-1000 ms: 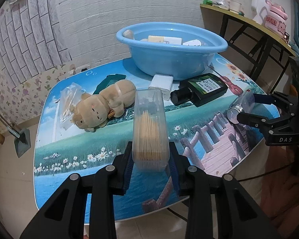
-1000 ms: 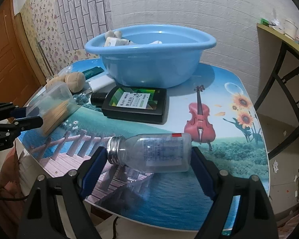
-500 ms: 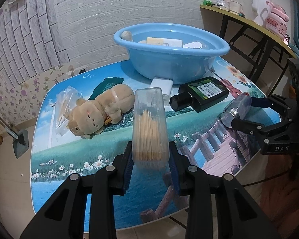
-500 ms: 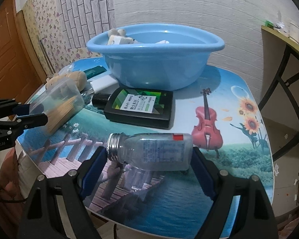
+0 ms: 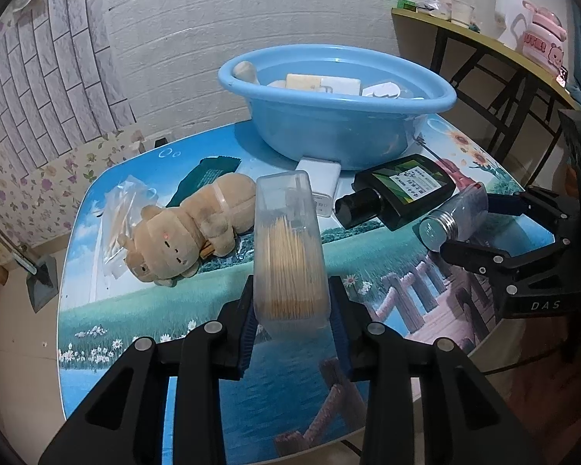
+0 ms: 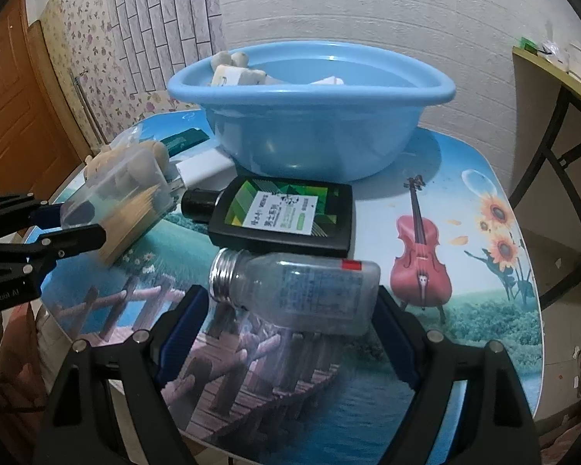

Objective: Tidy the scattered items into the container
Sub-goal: 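Lift the toothpick box and the glass bottle off the table with both tools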

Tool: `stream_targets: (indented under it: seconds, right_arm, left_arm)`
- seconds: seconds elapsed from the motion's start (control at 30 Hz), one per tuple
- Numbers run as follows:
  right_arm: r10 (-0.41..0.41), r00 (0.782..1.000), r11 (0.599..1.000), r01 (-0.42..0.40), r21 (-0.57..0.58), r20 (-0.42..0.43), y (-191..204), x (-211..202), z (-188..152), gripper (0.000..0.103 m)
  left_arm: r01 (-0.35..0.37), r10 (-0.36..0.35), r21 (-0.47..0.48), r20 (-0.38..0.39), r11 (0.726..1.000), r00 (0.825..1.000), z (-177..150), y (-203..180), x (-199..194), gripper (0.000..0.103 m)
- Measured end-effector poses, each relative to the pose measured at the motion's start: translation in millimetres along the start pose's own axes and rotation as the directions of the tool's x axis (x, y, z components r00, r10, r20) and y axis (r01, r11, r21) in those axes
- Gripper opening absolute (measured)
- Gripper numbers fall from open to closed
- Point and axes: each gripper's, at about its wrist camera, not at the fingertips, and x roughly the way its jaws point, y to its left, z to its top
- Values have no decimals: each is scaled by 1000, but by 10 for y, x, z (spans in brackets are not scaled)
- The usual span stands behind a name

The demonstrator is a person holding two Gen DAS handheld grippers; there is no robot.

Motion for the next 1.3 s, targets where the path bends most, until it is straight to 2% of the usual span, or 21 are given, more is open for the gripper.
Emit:
stream_targets:
  seconds: [0.4, 0.8, 1.1, 1.3]
  right_arm:
    - [-35, 999, 999, 35, 0, -16, 32, 131, 54, 86]
    - [-29, 999, 1000, 29, 6, -22, 47, 130, 17, 85]
    - [-6, 998, 1000, 4, 28, 57, 6, -57, 42, 85]
    - [10, 997, 999, -13, 36, 79, -16, -131, 45, 85]
  left_arm:
    - [-8, 8, 1, 7, 1000, 1000, 10, -2, 125, 34]
    - [-39, 39, 9, 16, 999, 999, 18, -40, 295, 35]
    - [-23, 23, -13, 40, 1000, 999, 36, -5, 201, 31]
    - [-24, 25, -32, 58, 999, 998, 51, 31, 72, 31]
